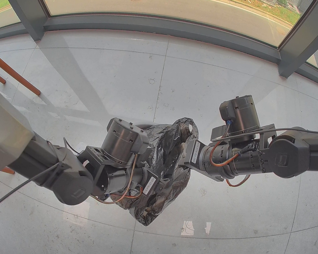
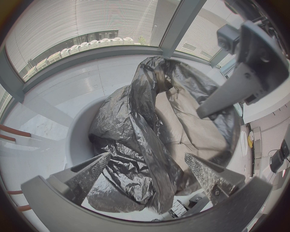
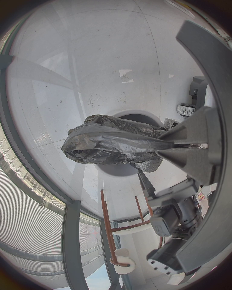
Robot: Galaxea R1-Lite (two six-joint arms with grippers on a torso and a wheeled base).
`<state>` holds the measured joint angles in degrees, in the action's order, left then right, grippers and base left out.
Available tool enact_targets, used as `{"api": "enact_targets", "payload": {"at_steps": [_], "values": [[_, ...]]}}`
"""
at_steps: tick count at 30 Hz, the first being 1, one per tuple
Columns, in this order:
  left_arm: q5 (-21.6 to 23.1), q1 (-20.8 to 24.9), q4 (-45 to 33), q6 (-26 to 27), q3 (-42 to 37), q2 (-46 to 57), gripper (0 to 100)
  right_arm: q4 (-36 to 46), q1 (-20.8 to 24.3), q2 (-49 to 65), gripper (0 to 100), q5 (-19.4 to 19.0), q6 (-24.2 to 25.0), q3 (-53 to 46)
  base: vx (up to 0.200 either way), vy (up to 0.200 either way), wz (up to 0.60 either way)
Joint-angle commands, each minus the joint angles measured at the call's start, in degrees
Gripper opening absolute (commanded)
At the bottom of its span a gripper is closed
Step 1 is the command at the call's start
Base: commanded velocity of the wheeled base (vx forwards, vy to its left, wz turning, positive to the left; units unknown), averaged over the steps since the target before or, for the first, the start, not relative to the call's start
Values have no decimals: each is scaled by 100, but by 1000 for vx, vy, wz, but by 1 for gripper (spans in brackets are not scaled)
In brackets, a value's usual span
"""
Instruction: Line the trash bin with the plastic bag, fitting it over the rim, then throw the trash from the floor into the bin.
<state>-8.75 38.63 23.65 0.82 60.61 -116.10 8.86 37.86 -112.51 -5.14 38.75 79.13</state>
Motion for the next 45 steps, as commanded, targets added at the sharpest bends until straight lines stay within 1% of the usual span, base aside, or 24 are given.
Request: {"api": "enact_targets", "payload": {"at_steps": [1,4,5,13,14,15,19,21,23,27,29,30,32,34,36,39,40,41,45], "values": [[-4,-172,17,-3,267,-536,100,1,2,18,0,22,1,-12,0,0,0],[-4,-172,17,-3,276,-589,100,1,2,18,0,84,1,-55,0,0,0],[5,-172,17,-3,285,-589,0,1,-7,9,0,93,1,-64,0,0,0],[5,-163,17,-82,372,-501,0,1,-86,9,0,110,-52,-143,0,0,0],[-4,-145,-36,-293,478,-334,0,-7,-95,18,0,110,-61,-135,0,0,0],[-4,-137,-53,-363,522,-255,0,-7,-104,18,0,101,-61,-135,0,0,0],[32,-154,-203,-460,627,61,0,-7,-174,27,0,101,-122,-99,0,0,0],[128,-233,-440,-460,698,334,0,-16,-253,45,0,101,-369,-55,0,0,0],[251,-427,-634,-451,724,510,0,-16,-315,36,0,101,-694,-29,0,0,0],[330,-690,-792,-442,750,650,0,-34,-429,-8,0,93,-1168,6,0,0,0],[330,-787,-792,-433,750,686,0,-78,-473,-17,0,93,-1239,68,0,0,0],[330,-919,-801,-433,750,712,0,-218,-552,-52,0,84,-1256,155,0,0,0],[330,-989,-792,-433,750,712,0,-333,-587,-52,0,93,-1265,182,0,0,0],[339,-1077,-792,-433,768,729,0,-535,-719,-61,0,75,-1274,243,0,0,0],[339,-1147,-783,-442,821,729,0,-543,-807,-114,0,75,-1344,296,0,0,0],[330,-1235,-757,-460,917,677,0,-570,-983,-237,0,57,-1581,314,0,0,0],[330,-1235,-757,-460,917,677,0,-570,-983,-237,0,57,-1581,314,0,0,0],[330,-1279,-765,-460,1005,650,0,-587,-1071,-324,0,40,-1731,366,0,0,0],[339,-1350,-774,-468,1190,545,0,-579,-1141,-500,0,22,-1784,612,0,0,0]]}}
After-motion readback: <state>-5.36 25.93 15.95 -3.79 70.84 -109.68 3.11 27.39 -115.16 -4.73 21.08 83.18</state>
